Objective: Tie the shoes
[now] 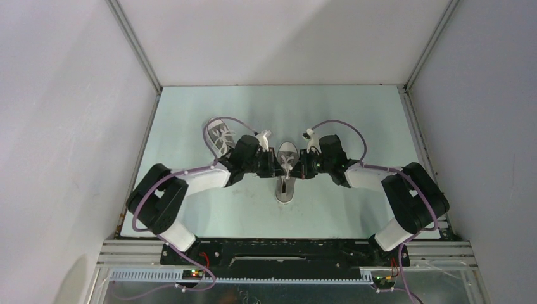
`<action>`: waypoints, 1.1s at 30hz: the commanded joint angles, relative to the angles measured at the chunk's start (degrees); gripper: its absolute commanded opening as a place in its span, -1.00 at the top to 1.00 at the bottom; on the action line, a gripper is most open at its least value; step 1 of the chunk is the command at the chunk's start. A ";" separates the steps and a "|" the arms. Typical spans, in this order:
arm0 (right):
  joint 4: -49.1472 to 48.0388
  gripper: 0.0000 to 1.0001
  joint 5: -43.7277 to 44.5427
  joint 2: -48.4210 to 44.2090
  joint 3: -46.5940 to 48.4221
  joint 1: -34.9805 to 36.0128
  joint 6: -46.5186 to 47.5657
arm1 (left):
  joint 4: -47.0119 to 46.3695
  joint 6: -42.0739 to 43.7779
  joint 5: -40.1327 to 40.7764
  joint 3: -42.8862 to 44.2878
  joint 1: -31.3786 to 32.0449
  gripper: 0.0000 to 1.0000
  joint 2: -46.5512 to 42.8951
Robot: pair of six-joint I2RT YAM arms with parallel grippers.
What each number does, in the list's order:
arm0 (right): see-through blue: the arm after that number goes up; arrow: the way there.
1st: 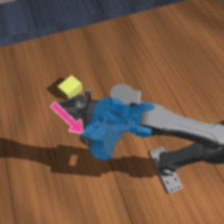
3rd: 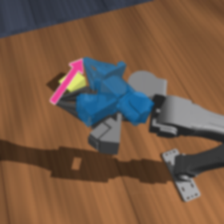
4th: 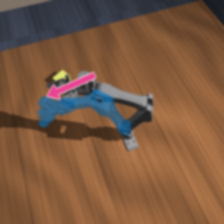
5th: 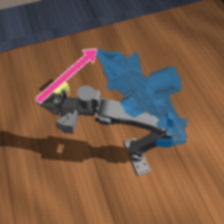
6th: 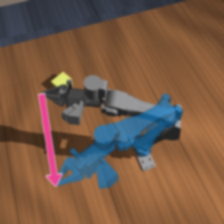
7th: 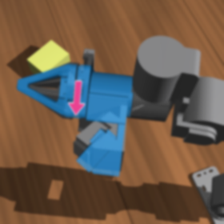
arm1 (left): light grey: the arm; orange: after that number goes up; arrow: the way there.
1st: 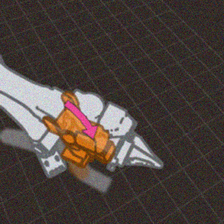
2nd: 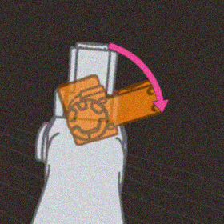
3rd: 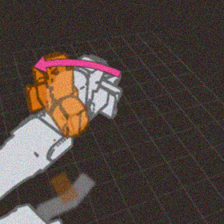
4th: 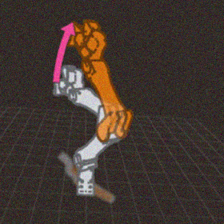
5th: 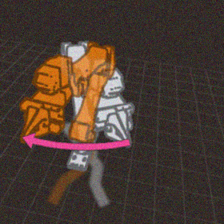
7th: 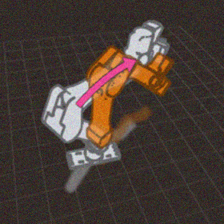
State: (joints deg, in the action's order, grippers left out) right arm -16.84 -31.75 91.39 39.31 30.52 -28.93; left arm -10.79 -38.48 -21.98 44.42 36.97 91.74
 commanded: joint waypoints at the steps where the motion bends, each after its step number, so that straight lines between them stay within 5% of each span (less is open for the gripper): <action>1: 0.26 1.00 1.53 -1.27 1.51 0.30 0.51 | 3.40 2.09 2.65 0.40 0.03 0.52 -5.82; 10: -0.93 1.00 2.18 -1.78 1.56 0.32 -1.33 | 13.00 4.47 9.40 0.25 -0.48 0.48 -13.07; 18: -1.99 1.00 3.17 -3.05 1.56 0.98 -3.38 | 13.69 7.51 15.49 -0.24 -1.27 0.00 -17.21; 23: -2.36 1.00 3.18 -2.79 1.56 1.05 -3.75 | 6.96 5.01 9.24 -0.65 -4.08 -0.23 -13.17; 33: -3.28 1.00 2.92 -2.00 1.56 1.19 -4.38 | 2.86 2.36 2.92 1.04 -5.15 -0.11 -4.30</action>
State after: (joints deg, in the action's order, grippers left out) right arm -16.93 -29.50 90.11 39.33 31.40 -32.82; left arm -3.75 -34.11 -15.00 44.23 32.82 84.99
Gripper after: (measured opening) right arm 0.007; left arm 0.579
